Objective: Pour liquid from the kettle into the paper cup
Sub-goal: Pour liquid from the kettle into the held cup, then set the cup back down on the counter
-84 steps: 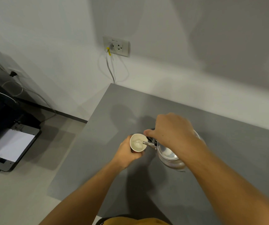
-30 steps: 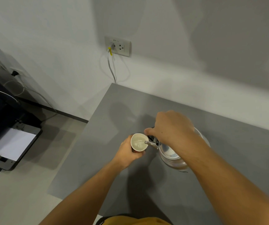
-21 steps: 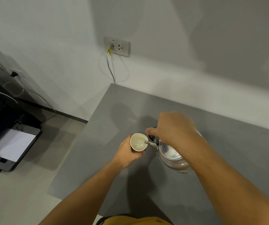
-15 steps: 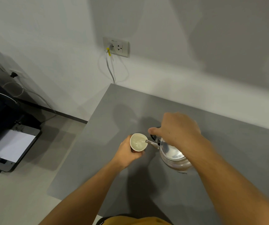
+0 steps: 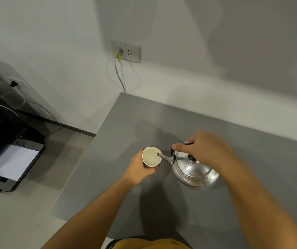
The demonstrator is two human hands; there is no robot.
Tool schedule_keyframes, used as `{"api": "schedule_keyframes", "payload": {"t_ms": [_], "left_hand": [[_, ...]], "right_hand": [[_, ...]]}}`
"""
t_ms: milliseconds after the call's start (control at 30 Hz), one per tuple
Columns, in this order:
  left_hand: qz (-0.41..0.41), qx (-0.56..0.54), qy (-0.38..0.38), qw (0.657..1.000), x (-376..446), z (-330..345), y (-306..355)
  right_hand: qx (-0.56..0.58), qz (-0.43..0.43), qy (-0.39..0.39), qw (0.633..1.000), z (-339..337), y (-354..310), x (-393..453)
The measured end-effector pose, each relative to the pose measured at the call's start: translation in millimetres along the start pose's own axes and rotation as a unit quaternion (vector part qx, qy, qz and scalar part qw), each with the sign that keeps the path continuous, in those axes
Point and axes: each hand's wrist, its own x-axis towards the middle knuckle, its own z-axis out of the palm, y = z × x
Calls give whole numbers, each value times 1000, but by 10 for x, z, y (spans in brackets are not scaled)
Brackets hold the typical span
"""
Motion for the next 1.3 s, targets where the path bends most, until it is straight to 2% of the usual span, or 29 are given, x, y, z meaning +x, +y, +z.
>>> {"api": "schedule_keyframes", "payload": {"t_ms": [133, 267, 467, 767, 933, 1167, 1300], "left_hand": [[-10, -3, -5, 1000, 1, -1, 0], [-24, -6, -11, 1000, -4, -11, 5], [-37, -10, -15, 999, 2, -7, 4], [-43, 61, -46, 996, -88, -135, 8], [-57, 138, -14, 989, -170, -229, 8], [-70, 159, 11, 985, -25, -460, 182], [-47, 172, 41, 983, 245, -549, 411]], "right_hand": [[55, -23, -26, 998, 45, 203, -18], [92, -9, -14, 996, 122, 417, -46], [168, -17, 24, 985, 213, 580, -231], [220, 13, 86, 972, 327, 728, -518], [247, 16, 105, 963, 312, 747, -641], [271, 24, 127, 954, 213, 804, -629], [280, 30, 141, 949, 56, 907, -432]]}}
